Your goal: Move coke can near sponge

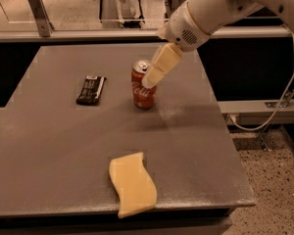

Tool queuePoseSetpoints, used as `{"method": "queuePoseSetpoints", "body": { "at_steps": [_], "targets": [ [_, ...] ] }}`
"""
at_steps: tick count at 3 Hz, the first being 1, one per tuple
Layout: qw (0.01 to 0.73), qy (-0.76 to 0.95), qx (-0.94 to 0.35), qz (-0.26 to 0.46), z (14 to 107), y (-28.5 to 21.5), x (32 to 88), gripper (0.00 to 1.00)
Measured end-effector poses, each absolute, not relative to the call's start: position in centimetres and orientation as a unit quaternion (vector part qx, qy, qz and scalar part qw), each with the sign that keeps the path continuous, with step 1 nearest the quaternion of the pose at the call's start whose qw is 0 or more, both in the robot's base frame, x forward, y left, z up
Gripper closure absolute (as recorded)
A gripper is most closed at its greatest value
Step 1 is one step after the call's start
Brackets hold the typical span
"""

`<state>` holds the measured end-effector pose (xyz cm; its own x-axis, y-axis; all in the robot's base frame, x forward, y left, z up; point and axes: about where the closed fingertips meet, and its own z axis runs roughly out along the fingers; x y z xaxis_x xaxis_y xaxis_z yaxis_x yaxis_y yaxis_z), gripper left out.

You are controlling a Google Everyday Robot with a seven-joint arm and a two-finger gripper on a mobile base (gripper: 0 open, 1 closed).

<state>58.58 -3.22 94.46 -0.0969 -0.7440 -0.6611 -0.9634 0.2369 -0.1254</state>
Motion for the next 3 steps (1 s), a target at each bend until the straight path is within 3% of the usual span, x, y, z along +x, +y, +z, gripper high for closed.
{"method": "queuePoseSetpoints", "body": {
  "at_steps": [1, 3],
  "targets": [
    [0.305, 0.721, -0.59, 0.2, 92.5, -1.5, 59.0, 0.0],
    [0.287, 0.708, -0.605, 0.224, 90.3, 0.6, 58.5, 0.41]
  ]
}}
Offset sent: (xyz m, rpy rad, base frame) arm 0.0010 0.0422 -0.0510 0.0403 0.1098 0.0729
